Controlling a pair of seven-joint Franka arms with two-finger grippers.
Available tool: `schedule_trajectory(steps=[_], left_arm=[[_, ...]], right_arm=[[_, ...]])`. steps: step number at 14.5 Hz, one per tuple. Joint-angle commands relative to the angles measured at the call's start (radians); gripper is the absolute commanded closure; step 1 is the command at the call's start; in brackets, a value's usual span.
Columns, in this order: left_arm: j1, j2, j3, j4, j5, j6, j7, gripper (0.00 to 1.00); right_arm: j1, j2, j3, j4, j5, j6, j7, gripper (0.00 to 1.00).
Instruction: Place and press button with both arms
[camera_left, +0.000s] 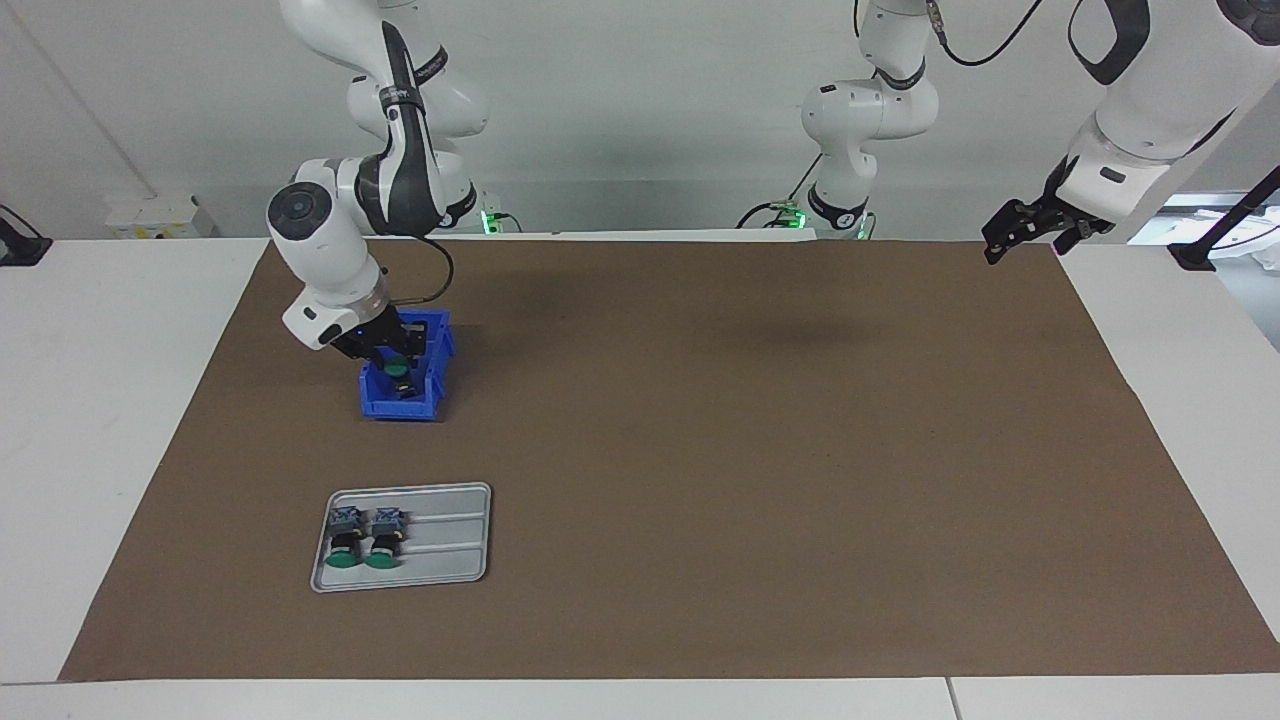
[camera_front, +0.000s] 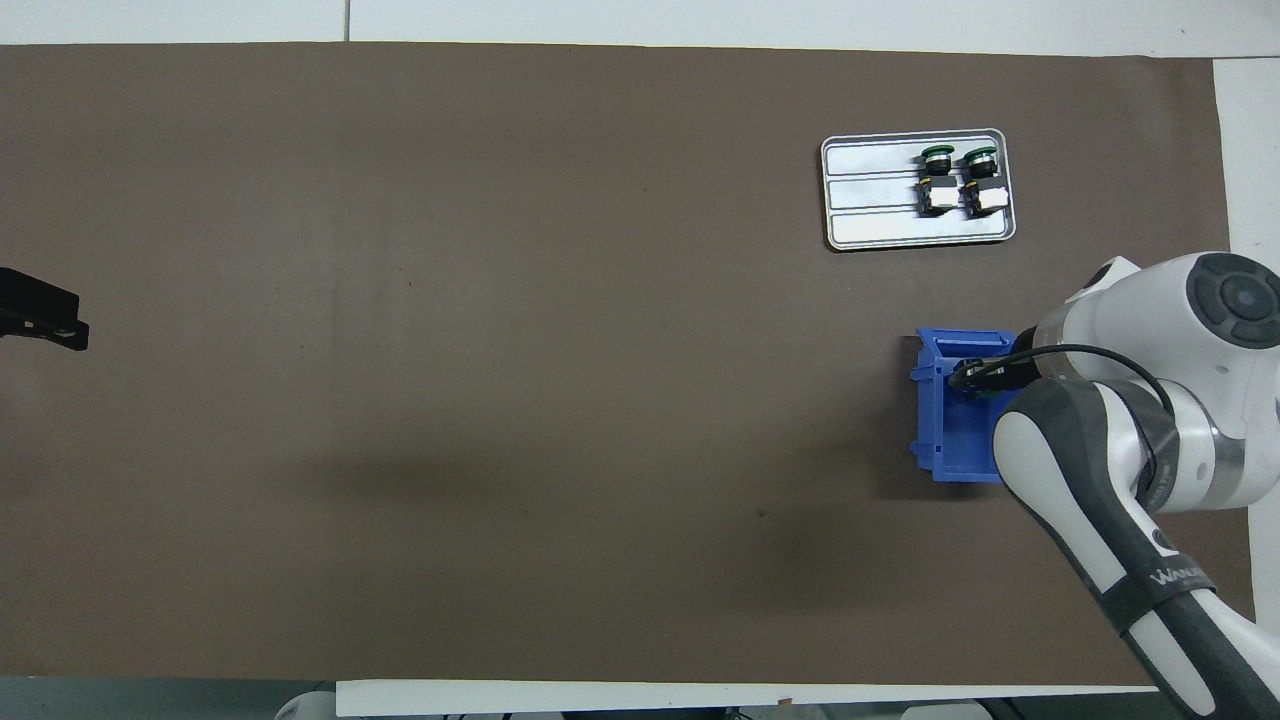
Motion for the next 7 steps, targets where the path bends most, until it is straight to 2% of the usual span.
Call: schedule_trajectory(steps=[1, 2, 3, 7], left_arm=[[0.0, -0.029, 0.005, -0.026, 0.015, -0.007, -0.012, 0.0], [-0.002, -0.029, 0.007, -0.025, 0.015, -0.006, -0.012, 0.0], [-0.002, -0.029, 0.006, -0.025, 0.015, -0.004, -0.01, 0.0], [-0.002, -0.029, 0.005, -0.025, 0.015, -0.003, -0.012, 0.0]], right_arm=[[-0.011, -0.012, 0.007, 0.077, 0.02, -0.093, -0.03, 0.42], [-0.011, -0.013, 0.008, 0.121, 0.02, -0.136, -0.032, 0.27], [-0.011, -0.012, 0.008, 0.173, 0.021, -0.188, -0.033, 0.0], [-0.019, -0.007, 0.007, 0.435, 0.026, -0.425, -0.03, 0.0]])
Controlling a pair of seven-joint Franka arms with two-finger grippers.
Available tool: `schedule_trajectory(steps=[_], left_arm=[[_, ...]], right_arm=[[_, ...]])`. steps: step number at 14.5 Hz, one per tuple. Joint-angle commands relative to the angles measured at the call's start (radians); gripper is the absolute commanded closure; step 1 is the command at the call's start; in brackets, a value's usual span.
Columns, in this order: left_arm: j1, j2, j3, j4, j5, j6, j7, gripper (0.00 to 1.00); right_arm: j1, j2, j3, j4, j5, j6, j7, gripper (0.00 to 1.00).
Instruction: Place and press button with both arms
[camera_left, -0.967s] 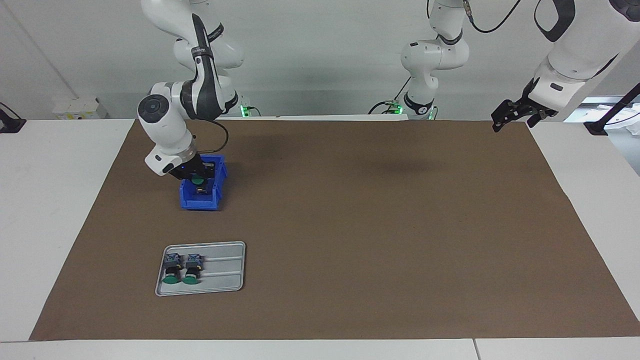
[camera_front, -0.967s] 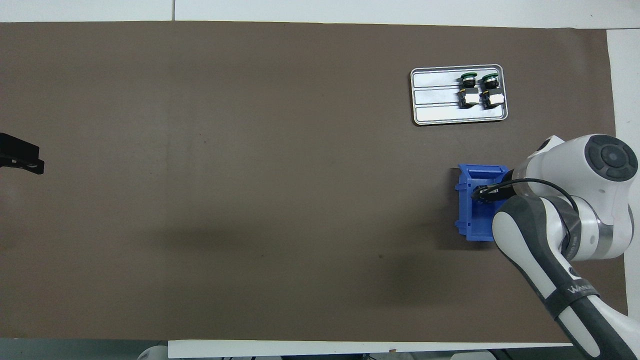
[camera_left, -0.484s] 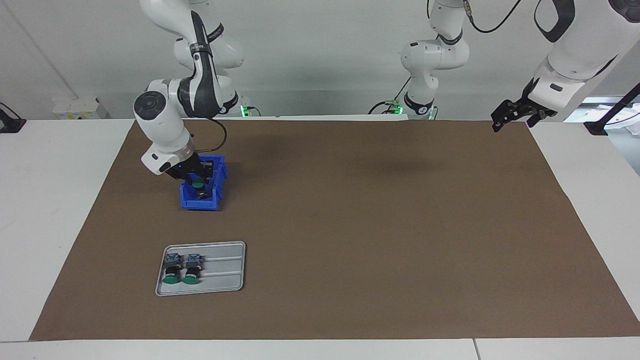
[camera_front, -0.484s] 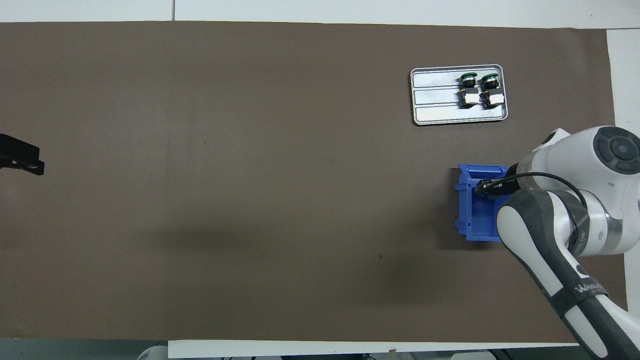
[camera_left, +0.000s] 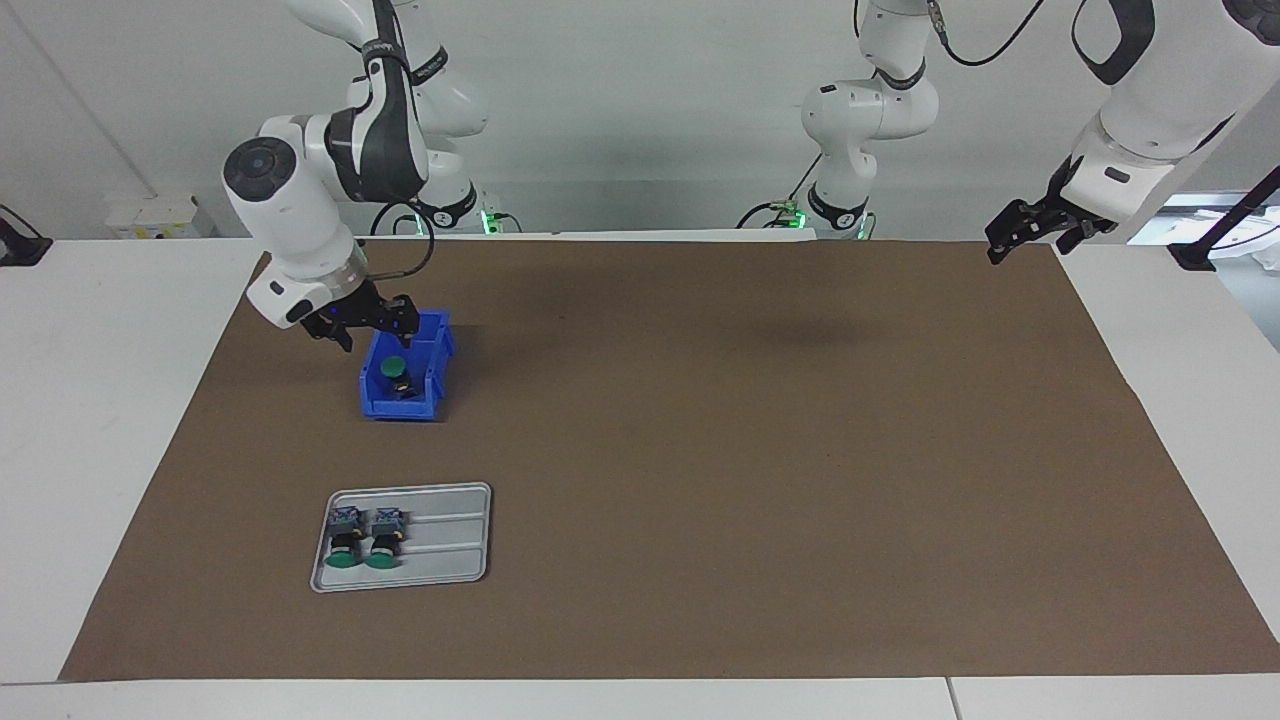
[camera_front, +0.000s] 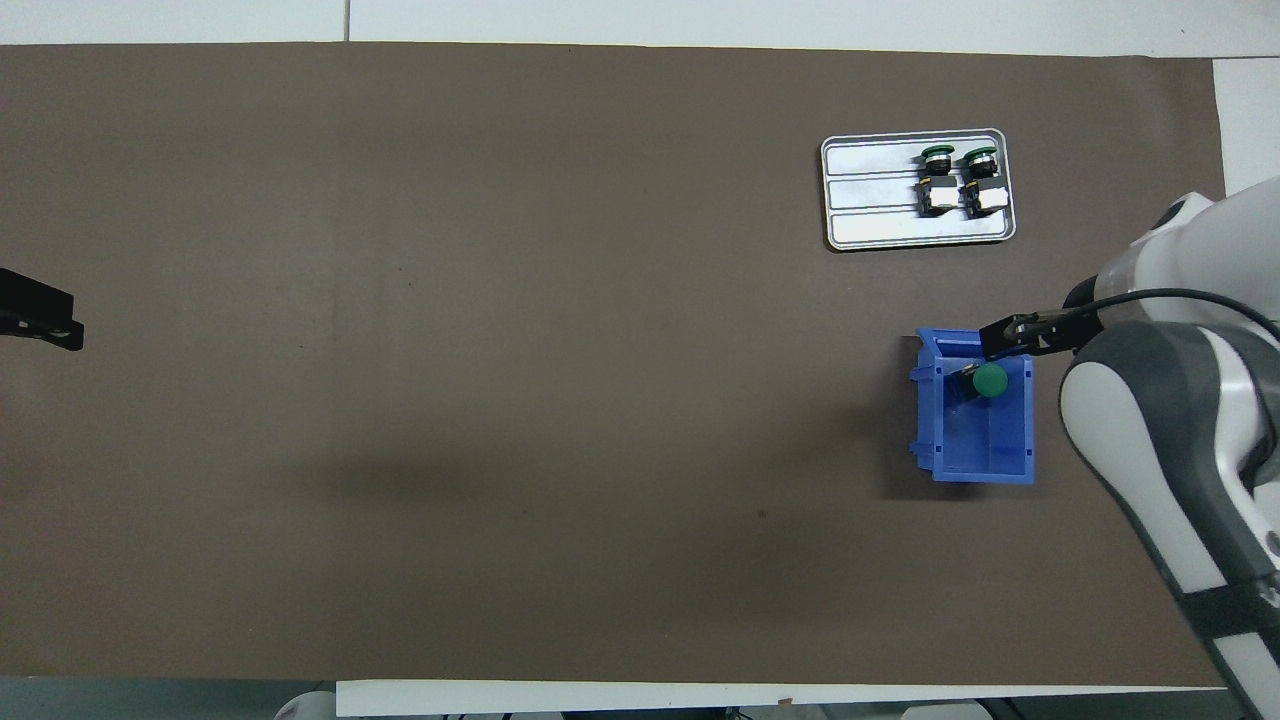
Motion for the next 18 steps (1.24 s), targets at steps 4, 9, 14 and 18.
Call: schedule_trajectory(steps=[4, 9, 14, 18], left_arm=[[-0.002, -0.028, 0.001, -0.025, 0.015, -0.002, -0.012, 0.0], [-0.004, -0.028, 0.001, -0.025, 0.015, -0.004, -0.007, 0.0], [-0.002, -0.028, 0.003, -0.026, 0.012, 0.016, 0.023, 0.0], [-0.004, -0.028, 0.003, -0.029, 0.006, 0.033, 0.059, 0.0]], right_arm=[[-0.021, 0.021, 0.006, 0.345, 0.015, -0.34, -0.023, 0.0], [-0.046, 0.057, 0.006, 0.441, -0.002, -0.427, -0.014, 0.0], [0.108, 0.042, -0.13, 0.447, -0.007, -0.41, -0.011, 0.0], [0.103, 0.044, -0.124, 0.445, -0.004, -0.413, -0.011, 0.0]])
